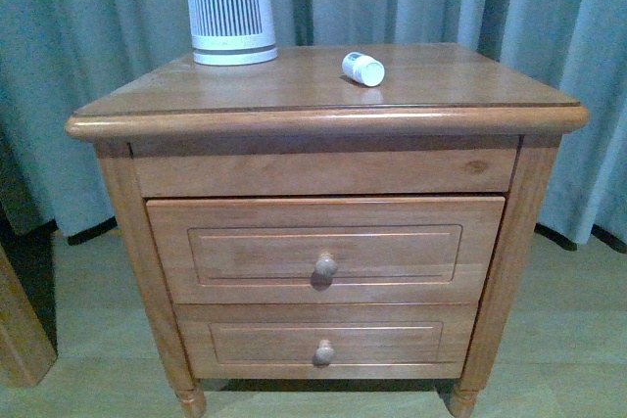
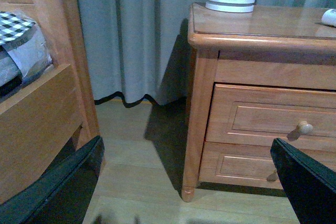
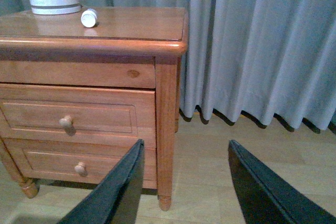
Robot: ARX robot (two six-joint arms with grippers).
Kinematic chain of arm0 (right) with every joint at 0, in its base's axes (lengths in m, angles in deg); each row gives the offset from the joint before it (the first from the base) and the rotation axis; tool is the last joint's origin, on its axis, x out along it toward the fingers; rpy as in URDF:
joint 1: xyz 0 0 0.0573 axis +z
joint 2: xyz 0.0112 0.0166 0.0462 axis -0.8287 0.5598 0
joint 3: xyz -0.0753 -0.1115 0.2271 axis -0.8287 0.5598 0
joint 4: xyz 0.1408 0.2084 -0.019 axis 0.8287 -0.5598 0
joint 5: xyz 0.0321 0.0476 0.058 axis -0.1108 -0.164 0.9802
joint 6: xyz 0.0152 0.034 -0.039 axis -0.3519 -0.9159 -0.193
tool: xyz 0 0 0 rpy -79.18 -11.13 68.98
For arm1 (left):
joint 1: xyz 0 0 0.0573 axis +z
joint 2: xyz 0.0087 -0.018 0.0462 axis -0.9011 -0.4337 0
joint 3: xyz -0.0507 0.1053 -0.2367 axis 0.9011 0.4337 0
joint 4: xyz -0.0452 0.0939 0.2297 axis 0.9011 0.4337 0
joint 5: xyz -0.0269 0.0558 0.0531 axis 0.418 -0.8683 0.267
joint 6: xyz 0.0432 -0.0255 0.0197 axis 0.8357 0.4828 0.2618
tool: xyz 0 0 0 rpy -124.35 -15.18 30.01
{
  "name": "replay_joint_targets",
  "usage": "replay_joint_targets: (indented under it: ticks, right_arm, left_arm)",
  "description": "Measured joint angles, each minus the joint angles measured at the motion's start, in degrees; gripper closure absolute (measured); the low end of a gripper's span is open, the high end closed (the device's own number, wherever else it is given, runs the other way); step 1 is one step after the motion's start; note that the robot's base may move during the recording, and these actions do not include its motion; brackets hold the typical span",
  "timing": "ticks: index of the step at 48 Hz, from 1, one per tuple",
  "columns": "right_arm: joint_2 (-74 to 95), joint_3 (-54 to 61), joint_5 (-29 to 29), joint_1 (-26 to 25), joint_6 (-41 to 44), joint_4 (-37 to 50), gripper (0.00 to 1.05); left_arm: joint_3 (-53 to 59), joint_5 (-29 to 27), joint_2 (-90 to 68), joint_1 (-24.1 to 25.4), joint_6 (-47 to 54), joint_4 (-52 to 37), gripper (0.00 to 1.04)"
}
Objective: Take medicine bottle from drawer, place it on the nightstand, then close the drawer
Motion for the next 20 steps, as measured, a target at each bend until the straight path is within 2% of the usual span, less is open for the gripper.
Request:
replay_joint_targets:
  ticks: [12,20]
  right_arm:
    - [0.0,0.0,0.0,0.0,0.0,0.0,0.07]
    - [0.0,0.0,0.0,0.0,0.0,0.0,0.07]
  left_arm:
    - [0.0,0.0,0.0,0.0,0.0,0.0,0.06]
    - [0.0,0.0,0.0,0.0,0.0,0.0,0.06]
